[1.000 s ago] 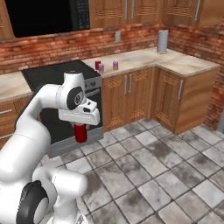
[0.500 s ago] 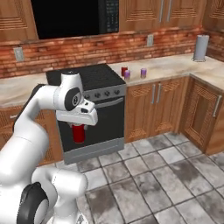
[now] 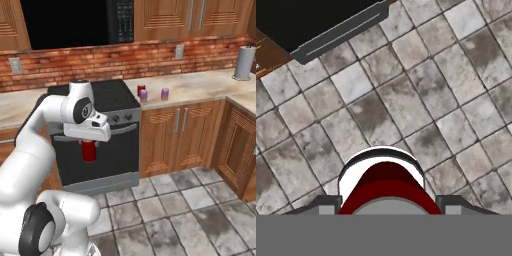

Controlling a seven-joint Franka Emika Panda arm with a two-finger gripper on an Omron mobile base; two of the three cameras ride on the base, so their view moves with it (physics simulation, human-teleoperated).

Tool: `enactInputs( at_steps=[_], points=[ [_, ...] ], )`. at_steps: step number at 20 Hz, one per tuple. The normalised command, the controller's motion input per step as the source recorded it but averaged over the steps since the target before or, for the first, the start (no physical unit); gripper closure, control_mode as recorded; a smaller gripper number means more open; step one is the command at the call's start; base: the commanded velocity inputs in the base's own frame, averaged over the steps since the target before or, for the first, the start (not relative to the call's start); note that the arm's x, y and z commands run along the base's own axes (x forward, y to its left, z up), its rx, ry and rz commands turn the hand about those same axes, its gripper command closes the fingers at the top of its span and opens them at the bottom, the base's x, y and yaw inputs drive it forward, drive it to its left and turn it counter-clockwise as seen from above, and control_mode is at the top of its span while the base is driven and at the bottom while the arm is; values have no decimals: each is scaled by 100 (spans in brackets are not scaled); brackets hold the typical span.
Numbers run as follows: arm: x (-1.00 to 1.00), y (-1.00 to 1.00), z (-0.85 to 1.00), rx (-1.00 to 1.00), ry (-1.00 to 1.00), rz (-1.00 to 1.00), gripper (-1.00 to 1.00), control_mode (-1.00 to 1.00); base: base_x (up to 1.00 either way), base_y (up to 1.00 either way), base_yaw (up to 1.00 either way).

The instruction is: Four empty soda cans are scattered around the kitchen. Gather all the cans and cluster them next to the stove for recycling.

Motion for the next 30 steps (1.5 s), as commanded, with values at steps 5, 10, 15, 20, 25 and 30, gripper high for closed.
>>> enactInputs(
  at_steps=[5,10,15,20,25,30],
  points=[
    [0,0,0,0,0,0,100,100,47,-59,23],
    [0,0,0,0,0,0,100,100,47,-49,27],
    [0,0,0,0,0,0,100,100,44,-48,27],
    [0,0,0,0,0,0,100,100,40,-54,26],
    [0,0,0,0,0,0,100,100,37,-60,24],
    [0,0,0,0,0,0,100,100,44,-56,24]
  ],
)
